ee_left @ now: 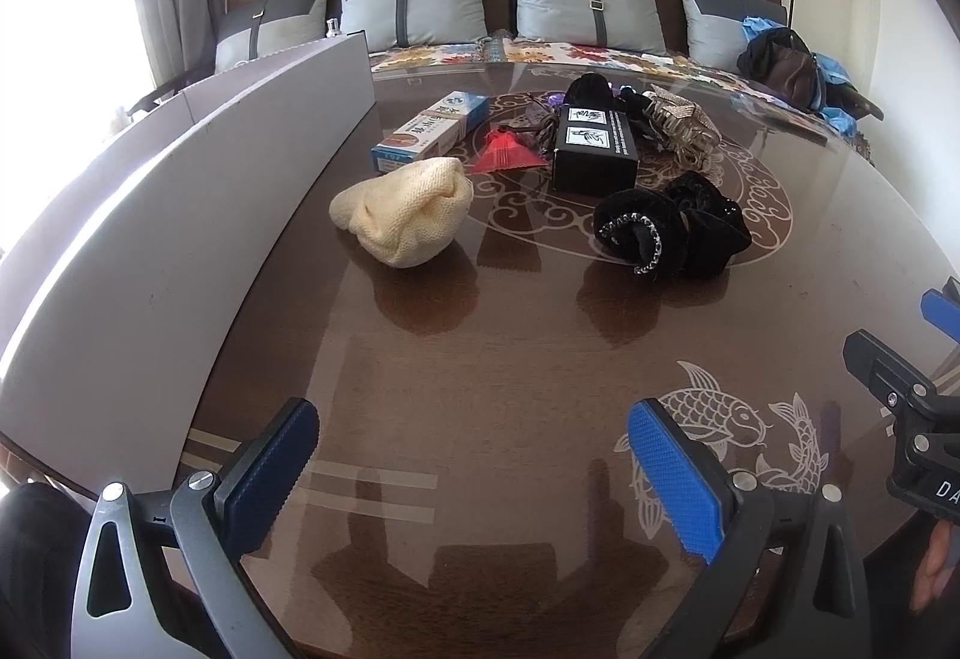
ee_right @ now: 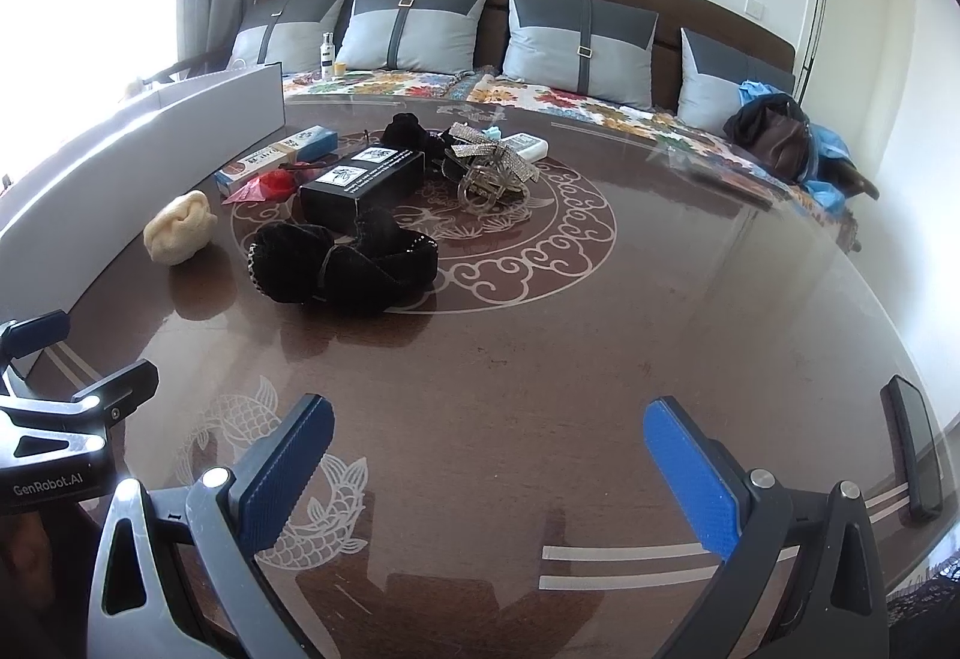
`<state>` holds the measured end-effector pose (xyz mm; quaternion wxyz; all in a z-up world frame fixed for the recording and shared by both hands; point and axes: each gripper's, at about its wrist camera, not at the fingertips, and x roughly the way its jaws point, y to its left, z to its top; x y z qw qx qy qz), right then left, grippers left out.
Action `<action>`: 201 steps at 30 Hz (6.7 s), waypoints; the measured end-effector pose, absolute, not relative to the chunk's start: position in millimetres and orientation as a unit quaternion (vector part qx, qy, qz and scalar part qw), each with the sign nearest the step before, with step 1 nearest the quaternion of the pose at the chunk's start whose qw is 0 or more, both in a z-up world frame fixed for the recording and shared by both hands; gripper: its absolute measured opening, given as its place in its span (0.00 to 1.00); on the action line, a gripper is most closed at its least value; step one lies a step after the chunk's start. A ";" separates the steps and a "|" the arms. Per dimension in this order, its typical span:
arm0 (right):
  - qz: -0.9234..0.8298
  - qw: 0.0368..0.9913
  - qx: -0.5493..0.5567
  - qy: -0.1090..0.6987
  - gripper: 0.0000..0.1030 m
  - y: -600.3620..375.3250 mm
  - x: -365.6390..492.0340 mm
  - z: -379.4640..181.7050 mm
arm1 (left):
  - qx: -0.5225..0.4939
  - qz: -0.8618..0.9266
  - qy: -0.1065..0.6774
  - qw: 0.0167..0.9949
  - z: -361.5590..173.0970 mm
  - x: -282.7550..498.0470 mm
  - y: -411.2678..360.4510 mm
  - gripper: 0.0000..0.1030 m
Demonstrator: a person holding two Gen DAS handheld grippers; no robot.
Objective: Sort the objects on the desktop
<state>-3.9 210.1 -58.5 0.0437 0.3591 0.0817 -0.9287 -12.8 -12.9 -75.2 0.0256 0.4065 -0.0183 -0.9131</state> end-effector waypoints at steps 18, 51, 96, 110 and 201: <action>-0.920 0.041 0.379 0.094 1.00 207.2 -8.2 -70.2 | 0.421 -0.907 -0.013 0.027 -84.8 -17.8 -15.0 1.00; -0.863 0.171 0.465 0.101 1.00 175.4 -112.2 -103.1 | 0.497 -0.865 -0.034 -0.060 -99.1 -145.2 -23.5 1.00; -0.869 0.179 0.450 0.097 1.00 182.4 -130.1 -102.1 | 0.496 -0.859 0.116 0.048 -80.9 -221.7 -92.8 0.92; -0.870 0.182 0.449 0.092 1.00 184.4 -131.4 -103.1 | 0.461 -0.883 -0.010 -0.092 -84.4 -119.6 -30.1 0.68; -0.773 0.317 0.493 0.243 0.99 112.1 -150.5 -68.7 | 0.492 -0.867 -0.025 -0.079 -70.6 -110.9 -61.6 0.46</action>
